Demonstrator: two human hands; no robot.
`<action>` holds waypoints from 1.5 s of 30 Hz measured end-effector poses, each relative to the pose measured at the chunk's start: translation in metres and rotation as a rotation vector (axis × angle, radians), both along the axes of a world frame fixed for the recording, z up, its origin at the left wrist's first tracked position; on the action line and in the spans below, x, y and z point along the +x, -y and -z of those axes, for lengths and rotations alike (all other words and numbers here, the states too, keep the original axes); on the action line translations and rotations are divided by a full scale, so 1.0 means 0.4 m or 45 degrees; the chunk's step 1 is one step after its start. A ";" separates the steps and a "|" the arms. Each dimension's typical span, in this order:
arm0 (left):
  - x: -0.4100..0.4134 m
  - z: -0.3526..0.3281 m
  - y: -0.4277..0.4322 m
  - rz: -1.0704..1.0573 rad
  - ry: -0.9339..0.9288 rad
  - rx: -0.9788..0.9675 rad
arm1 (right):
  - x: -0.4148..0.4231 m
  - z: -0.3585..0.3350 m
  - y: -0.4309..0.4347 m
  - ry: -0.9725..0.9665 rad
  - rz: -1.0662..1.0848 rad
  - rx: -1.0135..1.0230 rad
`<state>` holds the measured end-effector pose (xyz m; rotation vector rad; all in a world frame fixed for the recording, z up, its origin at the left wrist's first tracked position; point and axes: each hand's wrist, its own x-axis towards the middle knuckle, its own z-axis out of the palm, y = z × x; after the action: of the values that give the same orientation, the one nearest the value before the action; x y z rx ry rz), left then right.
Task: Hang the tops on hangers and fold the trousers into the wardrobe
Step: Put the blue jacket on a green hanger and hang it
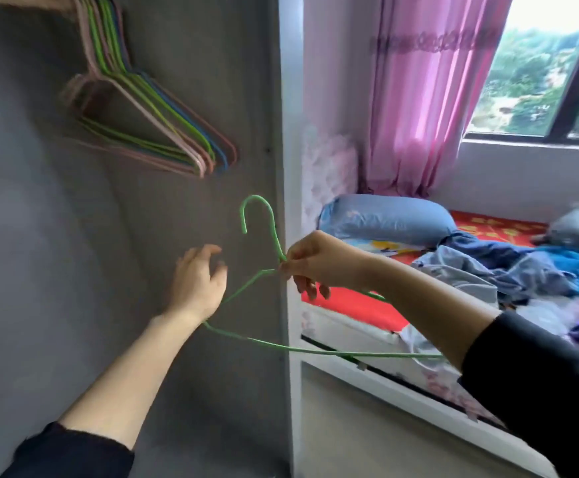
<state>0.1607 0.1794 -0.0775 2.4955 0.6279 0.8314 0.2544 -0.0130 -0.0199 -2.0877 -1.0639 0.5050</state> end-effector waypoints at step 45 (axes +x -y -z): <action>1.587 0.670 2.199 1.233 -0.949 -0.013 | 1.141 0.621 2.244 -0.112 2.055 -0.027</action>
<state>0.7955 -0.7003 -0.3457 2.5873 -0.4018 -0.4626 0.7110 -0.9108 -0.2684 -2.1602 0.7997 -0.2308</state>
